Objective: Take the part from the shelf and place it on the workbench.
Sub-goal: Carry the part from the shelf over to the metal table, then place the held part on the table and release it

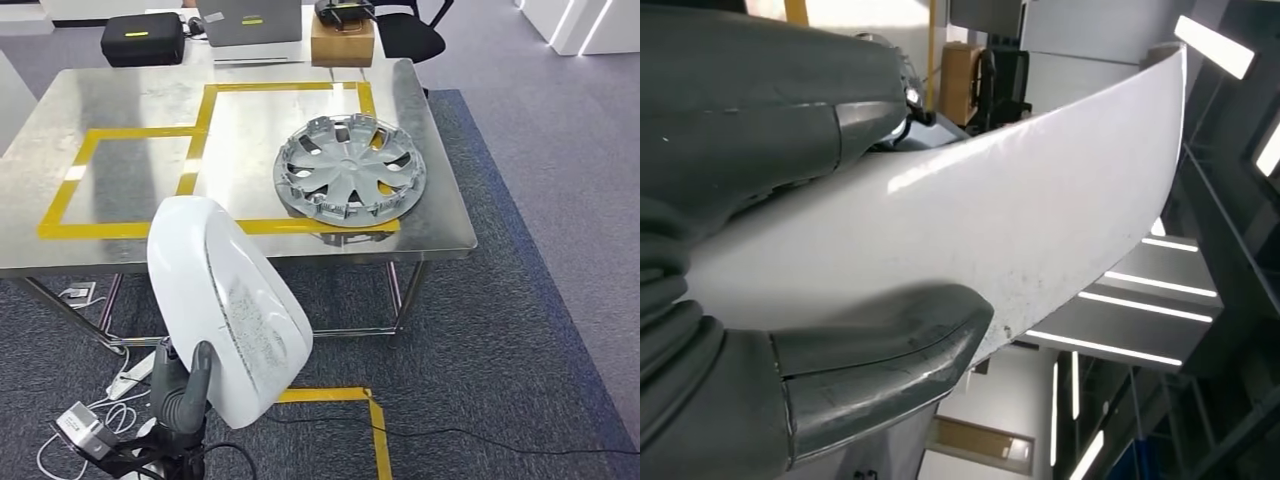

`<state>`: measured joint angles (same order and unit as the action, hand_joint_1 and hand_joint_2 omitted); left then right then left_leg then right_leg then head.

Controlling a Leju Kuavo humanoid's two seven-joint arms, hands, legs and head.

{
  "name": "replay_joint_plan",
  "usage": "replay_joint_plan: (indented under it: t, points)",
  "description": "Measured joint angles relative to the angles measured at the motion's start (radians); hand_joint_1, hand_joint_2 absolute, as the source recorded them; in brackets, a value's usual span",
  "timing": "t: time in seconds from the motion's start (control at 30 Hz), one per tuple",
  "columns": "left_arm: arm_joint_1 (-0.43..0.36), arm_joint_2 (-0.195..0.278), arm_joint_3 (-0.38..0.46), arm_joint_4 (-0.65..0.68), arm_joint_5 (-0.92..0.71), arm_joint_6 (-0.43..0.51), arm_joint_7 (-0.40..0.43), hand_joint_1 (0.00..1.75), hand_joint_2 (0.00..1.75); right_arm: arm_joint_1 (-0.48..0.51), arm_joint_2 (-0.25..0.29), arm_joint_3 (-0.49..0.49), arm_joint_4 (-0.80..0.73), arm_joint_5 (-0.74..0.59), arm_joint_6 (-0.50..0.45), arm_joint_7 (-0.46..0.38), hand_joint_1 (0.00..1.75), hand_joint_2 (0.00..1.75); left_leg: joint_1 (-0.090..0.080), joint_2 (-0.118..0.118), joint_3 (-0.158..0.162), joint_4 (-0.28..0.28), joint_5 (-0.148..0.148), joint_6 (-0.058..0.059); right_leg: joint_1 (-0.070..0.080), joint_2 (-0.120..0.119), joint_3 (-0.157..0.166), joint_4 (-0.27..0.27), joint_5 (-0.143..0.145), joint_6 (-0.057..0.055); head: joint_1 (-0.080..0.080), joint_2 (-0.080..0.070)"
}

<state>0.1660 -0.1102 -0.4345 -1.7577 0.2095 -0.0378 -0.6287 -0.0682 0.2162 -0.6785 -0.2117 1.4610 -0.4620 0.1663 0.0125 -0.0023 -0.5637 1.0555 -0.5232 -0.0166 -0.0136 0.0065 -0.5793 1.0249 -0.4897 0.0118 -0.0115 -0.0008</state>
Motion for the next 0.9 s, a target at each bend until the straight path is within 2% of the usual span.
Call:
replay_joint_plan:
  t: [0.07,0.1,0.17,0.2,0.27,0.3,0.33,0.37,0.4,0.43,0.47,0.5,0.53,0.63,0.67,0.73,0.8,0.83,0.87,0.9]
  points:
    - [0.001,0.000,0.001,0.000,0.004,0.000,0.000,1.75,1.75,0.000,0.000,0.000,0.000,0.000,0.000,0.000,0.00,1.75,-0.006,0.000,-0.002,-0.013,-0.001,0.015,0.001,-0.001,0.000,-0.003,-0.001,0.014,0.002,0.000]
    - [0.002,-0.001,0.001,0.000,0.006,0.000,0.000,1.75,1.75,0.000,0.000,0.000,0.000,0.000,0.000,0.000,0.00,1.75,-0.006,-0.001,-0.001,-0.014,0.008,0.024,0.000,-0.002,0.001,-0.005,-0.002,0.020,0.004,0.000]
    - [0.002,-0.003,0.002,0.000,0.009,0.000,0.000,1.75,1.75,-0.001,0.000,0.000,0.000,0.001,0.000,0.000,0.00,1.75,-0.004,0.001,0.001,-0.019,0.017,0.038,-0.002,-0.003,-0.010,0.015,-0.019,0.030,0.008,0.000]
    - [0.002,-0.004,0.002,0.000,0.010,0.000,0.000,1.75,1.75,-0.001,0.000,0.000,0.000,0.001,0.000,0.000,0.00,1.75,-0.002,0.002,0.002,-0.022,0.020,0.044,-0.002,-0.003,-0.028,0.052,-0.043,0.034,0.011,0.000]
    - [0.002,-0.005,0.003,0.000,0.011,0.000,0.000,1.75,1.75,-0.001,0.000,0.000,0.000,0.001,0.000,0.000,0.00,1.75,-0.003,0.003,0.000,-0.022,0.020,0.050,-0.002,-0.004,-0.090,0.182,-0.106,0.038,0.017,0.000]
    - [0.003,-0.006,0.003,0.000,0.012,0.000,0.000,1.75,1.75,0.000,0.000,0.000,0.000,0.001,0.000,0.000,0.00,1.75,-0.005,0.003,0.000,-0.022,0.019,0.051,-0.002,-0.004,-0.119,0.243,-0.128,0.039,0.017,0.000]
    - [0.003,-0.006,0.004,0.000,0.013,0.000,0.000,1.75,1.75,0.001,0.000,0.000,0.000,0.001,0.000,0.000,0.00,1.75,-0.007,0.003,0.000,-0.022,0.019,0.052,-0.001,-0.004,-0.136,0.276,-0.132,0.038,0.018,0.000]
    - [0.003,-0.006,0.004,0.000,0.015,0.000,0.000,1.75,1.75,0.001,0.000,0.000,0.000,0.002,0.000,0.000,0.00,1.75,-0.008,0.003,0.001,-0.022,0.018,0.052,0.000,-0.004,-0.134,0.269,-0.116,0.035,0.018,0.000]
    - [0.003,-0.006,0.004,0.000,0.017,0.001,0.000,1.75,1.75,0.001,0.000,0.000,0.000,0.002,0.000,0.000,0.00,1.75,-0.009,0.002,0.002,-0.022,0.018,0.052,0.001,-0.004,-0.112,0.223,-0.084,0.031,0.018,0.000]
    - [0.003,-0.007,0.005,0.000,0.020,0.001,0.000,1.75,1.75,0.000,0.000,0.001,0.000,0.003,0.000,0.000,0.00,1.75,-0.010,0.001,0.004,-0.022,0.017,0.051,0.003,-0.004,-0.078,0.153,-0.048,0.024,0.018,0.000]
    - [0.003,-0.008,0.005,0.000,0.021,0.002,0.000,1.75,1.75,-0.002,0.000,0.001,0.000,0.003,0.000,0.000,0.00,1.75,-0.013,0.000,0.005,-0.021,0.015,0.049,0.006,-0.005,-0.042,0.083,-0.024,0.018,0.018,0.000]
    - [0.003,-0.009,0.006,0.000,0.022,0.002,0.000,1.75,1.75,-0.003,0.000,0.001,0.000,0.004,0.000,0.000,0.00,1.75,-0.014,0.000,0.005,-0.020,0.014,0.046,0.008,-0.005,-0.015,0.031,-0.011,0.013,0.017,0.000]
    - [0.003,-0.010,0.007,0.000,0.023,0.003,0.000,1.75,1.75,-0.005,0.000,0.002,0.000,0.004,0.000,0.000,0.00,1.75,-0.015,0.000,0.004,-0.020,0.014,0.041,0.010,-0.005,0.001,0.002,-0.007,0.010,0.017,0.000]
    - [0.003,-0.010,0.009,-0.001,0.025,-0.001,-0.004,1.75,1.75,-0.004,0.000,0.003,0.000,0.006,0.002,0.001,0.00,1.75,-0.014,0.000,0.004,-0.021,0.012,0.026,0.010,-0.004,0.010,-0.013,-0.007,0.001,0.016,0.000]
    - [0.002,-0.010,0.009,-0.003,0.024,-0.005,-0.009,1.75,1.75,-0.004,0.000,0.004,0.000,0.008,0.003,0.001,0.00,1.75,-0.014,0.000,0.000,-0.008,0.001,0.020,0.008,-0.005,0.013,-0.018,-0.005,-0.004,0.014,0.000]
    - [0.002,-0.009,0.010,-0.008,0.022,-0.014,-0.022,1.75,1.75,-0.008,0.000,0.005,0.000,0.016,0.008,0.001,0.00,1.75,-0.011,0.000,-0.036,0.075,-0.049,0.009,0.003,-0.007,0.018,-0.025,-0.002,-0.013,0.011,0.000]
    - [0.003,-0.007,0.010,-0.011,0.019,-0.019,-0.029,1.75,1.75,-0.012,0.000,0.006,0.000,0.022,0.013,0.001,0.00,1.75,-0.008,0.000,-0.097,0.202,-0.105,0.002,0.003,-0.008,0.019,-0.025,-0.004,-0.017,0.010,0.000]
    - [0.004,-0.005,0.010,-0.012,0.019,-0.021,-0.030,1.75,1.75,-0.013,0.000,0.006,0.000,0.024,0.016,0.002,0.00,1.75,-0.007,0.000,-0.117,0.242,-0.113,-0.001,0.003,-0.008,0.020,-0.024,-0.004,-0.017,0.010,0.000]
    - [0.004,-0.004,0.010,-0.012,0.018,-0.024,-0.030,1.75,1.75,-0.014,0.000,0.006,0.000,0.026,0.019,0.003,0.00,1.75,-0.006,0.000,-0.120,0.246,-0.100,-0.001,0.003,-0.007,0.021,-0.024,-0.005,-0.017,0.010,0.000]
    - [0.004,-0.002,0.010,-0.012,0.019,-0.027,-0.026,1.75,1.75,-0.015,0.000,0.007,0.000,0.027,0.022,0.003,0.00,1.75,-0.005,0.000,-0.105,0.210,-0.069,-0.001,0.003,-0.006,0.023,-0.024,-0.006,-0.017,0.010,0.000]
